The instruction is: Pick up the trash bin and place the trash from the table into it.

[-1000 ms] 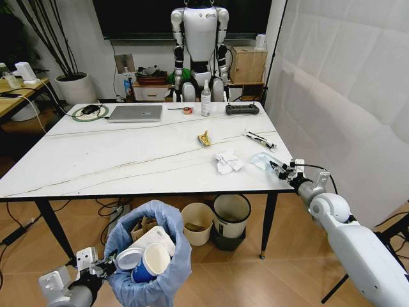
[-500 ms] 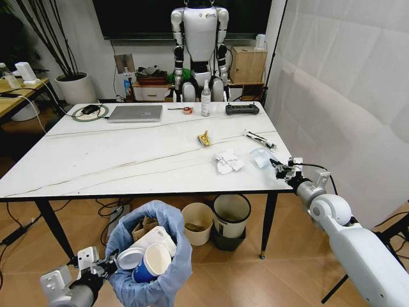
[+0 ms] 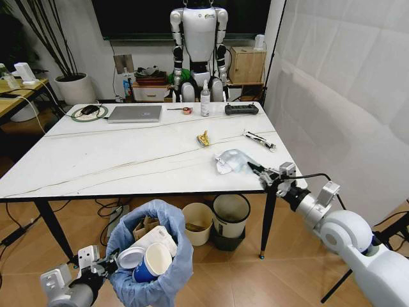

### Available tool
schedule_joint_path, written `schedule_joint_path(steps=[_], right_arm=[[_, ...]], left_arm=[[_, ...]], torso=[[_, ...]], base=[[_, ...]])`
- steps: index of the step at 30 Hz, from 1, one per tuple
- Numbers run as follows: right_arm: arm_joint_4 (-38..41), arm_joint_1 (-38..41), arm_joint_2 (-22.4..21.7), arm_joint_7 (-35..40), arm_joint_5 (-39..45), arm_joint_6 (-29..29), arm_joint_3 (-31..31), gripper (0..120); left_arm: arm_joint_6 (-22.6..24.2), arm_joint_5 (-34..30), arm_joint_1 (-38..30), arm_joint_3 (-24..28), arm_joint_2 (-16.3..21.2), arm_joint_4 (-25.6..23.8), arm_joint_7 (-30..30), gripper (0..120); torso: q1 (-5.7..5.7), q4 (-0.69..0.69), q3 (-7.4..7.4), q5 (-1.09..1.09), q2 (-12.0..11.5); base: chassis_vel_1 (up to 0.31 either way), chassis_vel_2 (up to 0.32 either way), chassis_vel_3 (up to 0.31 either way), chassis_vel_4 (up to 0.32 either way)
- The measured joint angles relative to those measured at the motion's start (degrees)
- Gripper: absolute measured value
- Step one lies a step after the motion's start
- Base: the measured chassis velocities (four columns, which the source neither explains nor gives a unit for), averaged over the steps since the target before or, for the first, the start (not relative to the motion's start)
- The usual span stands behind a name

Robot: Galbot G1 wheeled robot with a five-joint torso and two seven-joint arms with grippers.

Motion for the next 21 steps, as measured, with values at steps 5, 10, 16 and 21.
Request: schedule_joint_path(steps=[5,10,16,21], right_arm=[[4.8,2.9,-2.5,2.3,-0.1,-3.7,-8.6,0],[6.2,8.4,-3.5,3.4,-1.3,-6.7,-18.0,0],[8.6,16.9,-5.8,4.8,-2.5,-9.1,-27.8,0],[10.8,30.3,-6.4,8.3,-0.7,-13.0,-38.1,0]], left_arm=[[0.4,-1.4,0.7,0.2,0.7,-0.4,-0.5,0],[0.8,-1.9,1.4,-0.1,1.1,-0.9,-0.8,0],[0.9,-1.7,1.9,-0.1,1.1,-0.9,-0.8,0],[1.2,-1.7,1.5,-0.1,1.4,-0.5,-0.8,0]], torso=[[0.00,-0.01,0.00,-0.01,0.0],[0.01,0.01,0.01,0.01,0.0],[0.01,-0.01,0.01,0.02,0.0],[0.02,0.00,0.01,0.00,0.0]], base=[[0.000,0.000,0.000,0.000],[0.000,0.000,0.000,0.000],[0.000,0.000,0.000,0.000],[0.000,0.000,0.000,0.000]])
